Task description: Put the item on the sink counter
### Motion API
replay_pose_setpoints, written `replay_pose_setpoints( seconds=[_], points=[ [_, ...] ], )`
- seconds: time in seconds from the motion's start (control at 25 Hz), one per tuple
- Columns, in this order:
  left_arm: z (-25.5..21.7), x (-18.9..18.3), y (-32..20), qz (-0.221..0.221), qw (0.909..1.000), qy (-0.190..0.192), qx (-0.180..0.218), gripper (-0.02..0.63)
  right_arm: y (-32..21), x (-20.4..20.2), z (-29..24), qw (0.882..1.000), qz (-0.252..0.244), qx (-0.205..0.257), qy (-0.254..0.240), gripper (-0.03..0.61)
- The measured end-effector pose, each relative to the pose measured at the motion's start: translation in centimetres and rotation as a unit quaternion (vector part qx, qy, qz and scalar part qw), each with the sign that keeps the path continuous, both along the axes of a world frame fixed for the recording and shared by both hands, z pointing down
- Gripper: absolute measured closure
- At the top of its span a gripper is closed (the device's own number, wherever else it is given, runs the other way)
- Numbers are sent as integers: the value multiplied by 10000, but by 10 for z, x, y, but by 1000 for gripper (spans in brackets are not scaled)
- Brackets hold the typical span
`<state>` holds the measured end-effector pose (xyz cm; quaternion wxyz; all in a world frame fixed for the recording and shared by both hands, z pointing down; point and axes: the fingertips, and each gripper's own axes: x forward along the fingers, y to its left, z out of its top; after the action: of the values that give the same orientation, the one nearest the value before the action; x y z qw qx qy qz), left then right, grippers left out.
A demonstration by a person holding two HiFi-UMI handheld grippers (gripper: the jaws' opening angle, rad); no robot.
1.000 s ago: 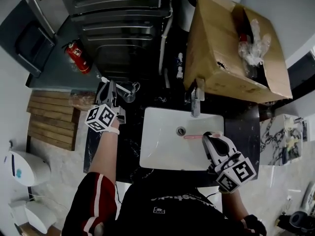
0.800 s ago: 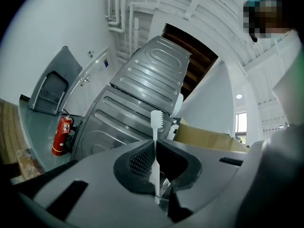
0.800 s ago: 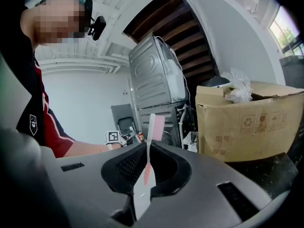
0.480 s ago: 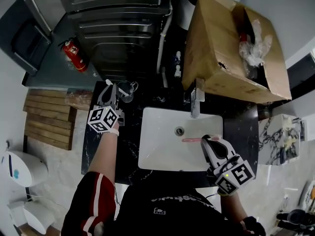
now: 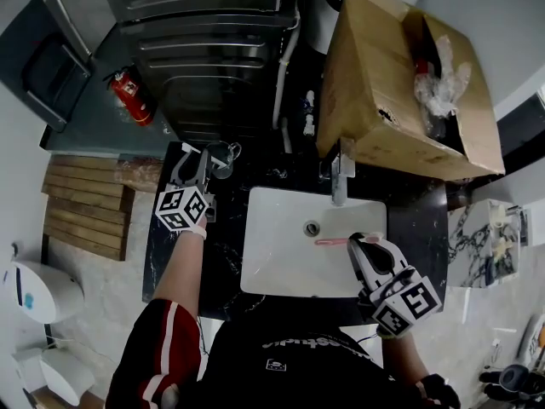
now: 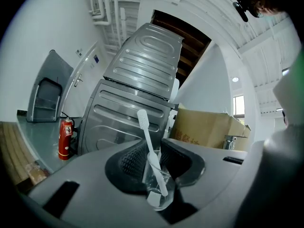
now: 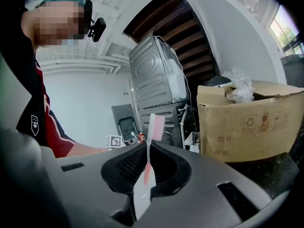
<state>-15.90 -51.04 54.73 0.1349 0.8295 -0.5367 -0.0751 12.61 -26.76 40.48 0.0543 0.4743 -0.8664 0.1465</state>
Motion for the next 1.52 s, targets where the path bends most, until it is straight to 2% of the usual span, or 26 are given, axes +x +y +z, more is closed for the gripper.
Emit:
replay_pose_setpoints(
  seconds=[0.12, 0.28, 0.52, 0.68, 0.8, 0.96, 1.08, 1.2, 1.36, 1.52],
  points=[
    [4, 1, 3, 26, 9999, -51, -83, 472, 5, 5, 5, 9998, 10, -57, 193, 528],
    [6, 1, 10, 34, 9998, -154, -153, 403, 8, 7, 2, 9998, 5, -21, 181, 528],
    [4, -1, 29, -28, 9997, -142, -198, 399, 10, 9, -3, 9999, -18, 80, 133, 528],
    [-16, 0, 51, 0, 9999, -120, 30, 400, 11, 8, -7, 9998, -97, 153, 100, 528],
    [-36, 6, 71, 105, 9990, -345, 271, 408, 11, 6, -9, 9996, -178, 199, 57, 528],
    [-74, 31, 98, 463, 9916, -919, 779, 426, 10, 3, -12, 9993, -262, 280, -27, 528],
    [-107, 59, 118, 855, 9834, -1131, 1134, 426, 9, 4, -16, 9989, -279, 360, -76, 528],
    [-135, 86, 137, 1290, 9754, -1175, 1350, 426, 10, 6, -20, 9985, -280, 439, -139, 528],
    [-156, 118, 161, 1778, 9656, -1269, 1413, 432, 14, 11, -24, 9982, -252, 505, -209, 528],
    [-166, 137, 181, 2129, 9631, -1012, 1296, 516, 16, 17, -25, 9981, -212, 520, -262, 528]
  ],
)
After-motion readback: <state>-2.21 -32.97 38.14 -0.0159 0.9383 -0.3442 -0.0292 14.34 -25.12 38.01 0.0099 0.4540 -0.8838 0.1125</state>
